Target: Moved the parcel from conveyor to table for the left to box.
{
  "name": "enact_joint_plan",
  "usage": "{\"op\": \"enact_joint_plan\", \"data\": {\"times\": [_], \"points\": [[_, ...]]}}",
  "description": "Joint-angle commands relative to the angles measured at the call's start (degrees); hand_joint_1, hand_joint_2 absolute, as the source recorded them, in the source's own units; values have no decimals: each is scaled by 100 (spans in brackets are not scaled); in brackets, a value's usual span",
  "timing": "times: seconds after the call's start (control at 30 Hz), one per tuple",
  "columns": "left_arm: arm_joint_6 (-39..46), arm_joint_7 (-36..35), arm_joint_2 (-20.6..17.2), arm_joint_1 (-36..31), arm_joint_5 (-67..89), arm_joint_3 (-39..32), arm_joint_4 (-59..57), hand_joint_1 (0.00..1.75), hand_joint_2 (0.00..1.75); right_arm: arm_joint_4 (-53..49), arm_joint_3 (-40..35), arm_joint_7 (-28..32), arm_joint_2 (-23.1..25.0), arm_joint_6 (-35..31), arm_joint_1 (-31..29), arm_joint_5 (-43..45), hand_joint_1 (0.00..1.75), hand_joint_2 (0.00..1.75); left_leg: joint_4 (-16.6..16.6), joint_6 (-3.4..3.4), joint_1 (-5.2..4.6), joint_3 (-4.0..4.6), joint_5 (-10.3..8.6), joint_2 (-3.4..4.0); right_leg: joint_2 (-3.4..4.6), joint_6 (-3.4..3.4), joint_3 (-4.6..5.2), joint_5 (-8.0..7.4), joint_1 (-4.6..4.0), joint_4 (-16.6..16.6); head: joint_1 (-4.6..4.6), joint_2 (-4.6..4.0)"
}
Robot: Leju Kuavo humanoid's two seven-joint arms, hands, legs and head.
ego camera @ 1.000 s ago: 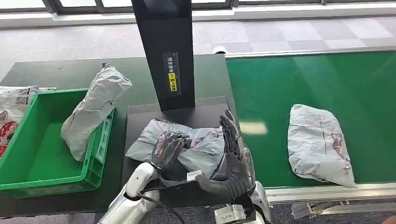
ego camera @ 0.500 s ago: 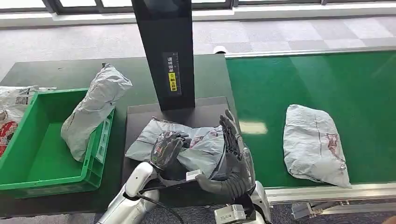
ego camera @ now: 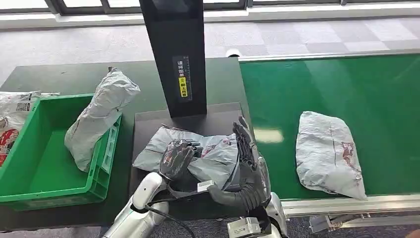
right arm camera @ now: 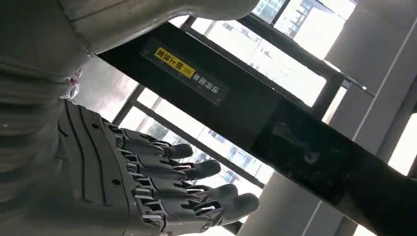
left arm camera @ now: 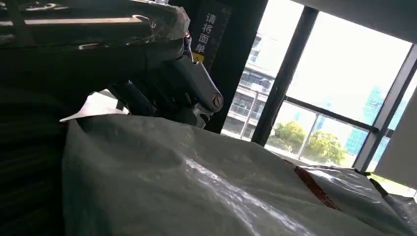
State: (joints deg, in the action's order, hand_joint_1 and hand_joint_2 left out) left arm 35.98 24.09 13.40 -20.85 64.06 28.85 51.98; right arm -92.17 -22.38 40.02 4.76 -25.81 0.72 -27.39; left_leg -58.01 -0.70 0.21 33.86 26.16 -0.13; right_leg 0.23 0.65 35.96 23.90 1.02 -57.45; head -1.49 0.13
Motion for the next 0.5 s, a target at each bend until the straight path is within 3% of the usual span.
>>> {"op": "enact_joint_plan", "data": {"times": [0.03,0.1,0.17,0.27,0.33,0.4,0.5], "points": [[360,1421,-470,209,-2789,-3387,3611,175,175,-413,176,-2,292,-25,576,-487,0,175,-25,-9,12,7,28,50,45,-17,25,12,-14,-26,0,0],[402,1421,-493,207,-2826,-3319,3519,175,175,-408,193,-2,311,-19,582,-506,0,175,-17,-12,13,2,21,36,33,-19,16,10,-14,-26,-2,0],[402,1591,-259,269,-2754,-3349,3411,175,175,-349,219,-2,339,-16,554,-511,0,175,19,-19,12,-16,8,36,36,-19,5,6,-12,1,-2,0],[402,1591,-225,304,-2737,-3330,3424,175,175,-343,222,-2,344,-16,542,-512,0,175,24,-54,9,-38,54,77,79,-44,-32,20,-14,-3,35,0],[402,1591,-168,348,-2698,-3318,3327,175,175,-334,173,-13,318,-44,507,-437,0,175,18,-39,20,-84,42,16,23,-27,-64,54,-38,4,33,0],[402,1591,-183,353,-2732,-3314,3332,175,175,-333,192,-7,327,-56,525,-445,0,175,20,-36,17,-74,29,-21,-11,-25,-64,53,-24,-5,35,0],[402,1591,-223,344,-2895,-3258,3266,175,175,-343,222,-2,364,-59,557,-505,0,175,26,-43,23,-92,40,7,17,-30,-71,49,-21,2,37,0]]}}
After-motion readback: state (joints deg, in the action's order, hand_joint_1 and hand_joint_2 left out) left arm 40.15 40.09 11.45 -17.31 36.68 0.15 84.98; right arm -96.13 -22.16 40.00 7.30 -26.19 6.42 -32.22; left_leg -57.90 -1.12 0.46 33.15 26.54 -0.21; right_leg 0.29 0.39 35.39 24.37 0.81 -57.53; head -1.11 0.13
